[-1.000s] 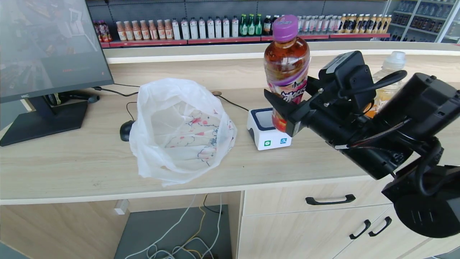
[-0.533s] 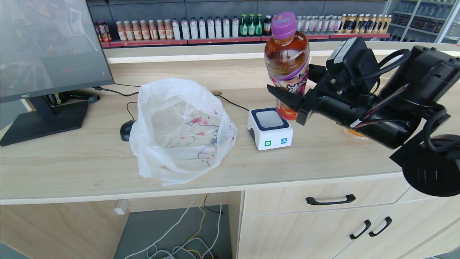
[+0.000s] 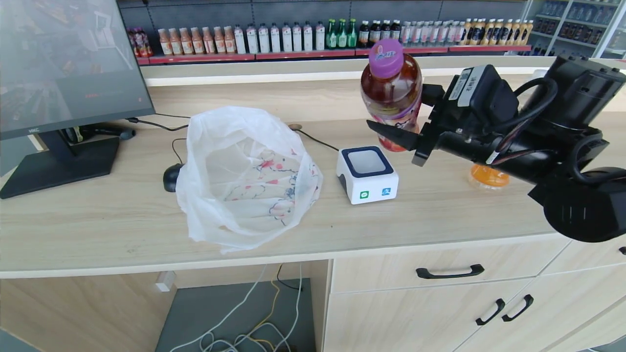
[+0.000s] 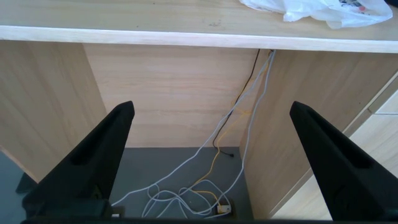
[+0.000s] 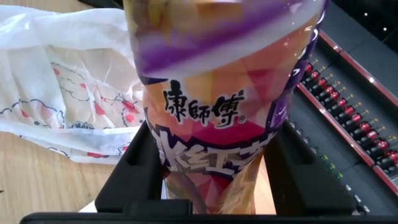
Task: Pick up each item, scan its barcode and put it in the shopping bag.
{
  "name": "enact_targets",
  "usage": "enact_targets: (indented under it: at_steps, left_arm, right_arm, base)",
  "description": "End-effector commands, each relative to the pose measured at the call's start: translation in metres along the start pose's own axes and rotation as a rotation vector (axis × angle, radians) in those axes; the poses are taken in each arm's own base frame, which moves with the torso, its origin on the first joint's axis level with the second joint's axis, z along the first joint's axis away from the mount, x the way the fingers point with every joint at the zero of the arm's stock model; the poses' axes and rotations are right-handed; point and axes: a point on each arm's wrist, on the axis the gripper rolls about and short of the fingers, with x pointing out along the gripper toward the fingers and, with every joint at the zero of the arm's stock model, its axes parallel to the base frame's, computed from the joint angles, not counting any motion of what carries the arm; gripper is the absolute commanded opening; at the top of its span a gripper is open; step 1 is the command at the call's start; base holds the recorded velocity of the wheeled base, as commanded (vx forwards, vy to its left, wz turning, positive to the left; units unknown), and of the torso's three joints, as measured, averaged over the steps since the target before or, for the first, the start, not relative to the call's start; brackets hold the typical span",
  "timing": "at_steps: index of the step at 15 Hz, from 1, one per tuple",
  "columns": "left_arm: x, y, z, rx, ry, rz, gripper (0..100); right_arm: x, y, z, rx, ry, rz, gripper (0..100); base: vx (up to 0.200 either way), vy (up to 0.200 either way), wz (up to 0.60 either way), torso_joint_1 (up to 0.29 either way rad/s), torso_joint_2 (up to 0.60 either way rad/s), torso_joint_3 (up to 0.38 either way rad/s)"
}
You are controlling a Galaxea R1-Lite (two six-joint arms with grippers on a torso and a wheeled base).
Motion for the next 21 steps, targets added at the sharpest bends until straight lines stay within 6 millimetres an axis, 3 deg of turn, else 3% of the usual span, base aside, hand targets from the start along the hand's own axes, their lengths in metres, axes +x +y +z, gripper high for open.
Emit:
enact_targets:
  at_steps: [1,8,21]
  left_arm:
    - [0.0,0.0,0.0,-0.001,-0.001,0.001,100]
    - [0.0,0.0,0.0,0.001,-0.001,0.001,100]
    - [0.0,0.0,0.0,-0.001,-0.002,0.001,100]
  right_arm:
    - [0.002,0.0,-0.012,-0.037,-0.006,0.025,0]
    - [0.015,0.007,-0.04,-0.198,-0.042,0.091,0]
    - [0.021,0.022,-0.067,-0.204,-0.032,0.144,0]
  base:
    - [0.0,0.0,0.0,0.0,0.0,0.0]
    - [0.0,0.0,0.0,0.0,0.0,0.0]
    - [0.0,0.0,0.0,0.0,0.0,0.0]
